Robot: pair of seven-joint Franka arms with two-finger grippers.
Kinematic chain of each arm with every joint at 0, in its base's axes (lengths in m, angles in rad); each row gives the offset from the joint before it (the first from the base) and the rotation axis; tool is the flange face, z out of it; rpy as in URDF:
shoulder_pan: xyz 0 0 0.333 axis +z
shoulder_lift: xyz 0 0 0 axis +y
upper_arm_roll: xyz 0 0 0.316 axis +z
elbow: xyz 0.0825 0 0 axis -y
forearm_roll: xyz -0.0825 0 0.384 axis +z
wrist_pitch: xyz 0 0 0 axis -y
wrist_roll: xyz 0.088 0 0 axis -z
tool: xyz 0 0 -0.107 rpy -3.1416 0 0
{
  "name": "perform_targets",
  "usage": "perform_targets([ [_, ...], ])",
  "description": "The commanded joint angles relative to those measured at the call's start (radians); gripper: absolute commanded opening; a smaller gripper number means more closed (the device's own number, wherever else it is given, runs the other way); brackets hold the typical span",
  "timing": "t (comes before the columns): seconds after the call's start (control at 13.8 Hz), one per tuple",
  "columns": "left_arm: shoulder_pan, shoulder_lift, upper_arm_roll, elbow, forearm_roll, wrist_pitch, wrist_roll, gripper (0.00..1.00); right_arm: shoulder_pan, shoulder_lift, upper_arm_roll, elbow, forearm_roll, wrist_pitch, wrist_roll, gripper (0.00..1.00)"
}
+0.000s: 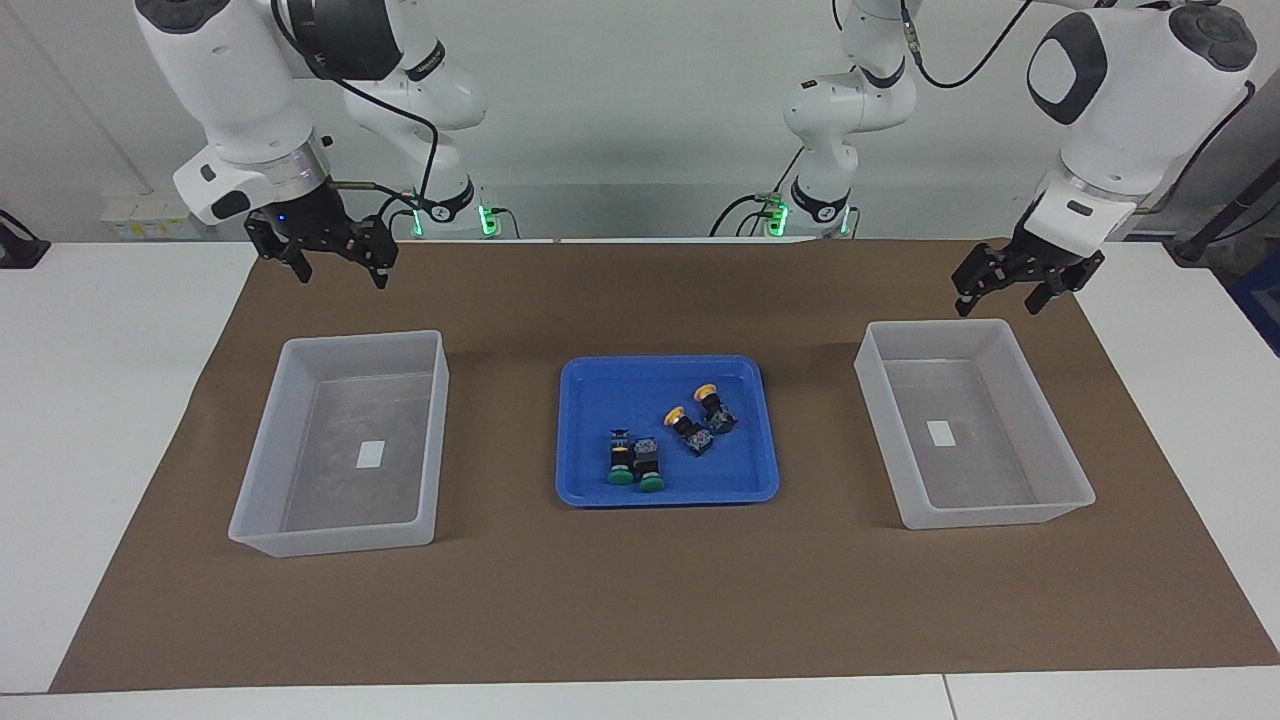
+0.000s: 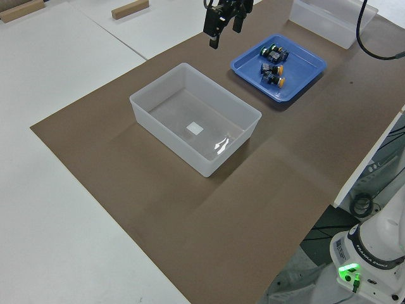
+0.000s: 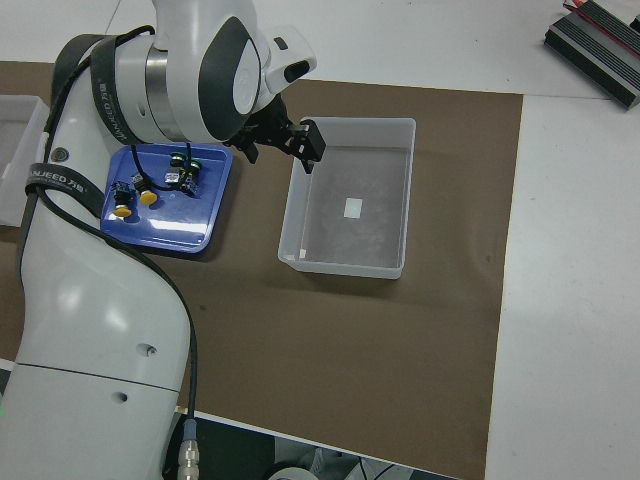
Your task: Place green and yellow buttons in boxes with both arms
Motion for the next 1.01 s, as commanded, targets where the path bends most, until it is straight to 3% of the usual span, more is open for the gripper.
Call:
perform_targets([
  [0.0,-0.003,-0.033,0.000,-0.033,-0.010,0.001,-0.016,1.00,-0.011,-0.018,0.006,-0.019,0.014,0.005,0.003,1.00],
  [0.94,-0.009,-0.033,0.002,-0.033,-0.010,0.001,-0.023,1.00,-0.020,-0.016,0.006,-0.017,0.026,0.002,0.005,1.00],
])
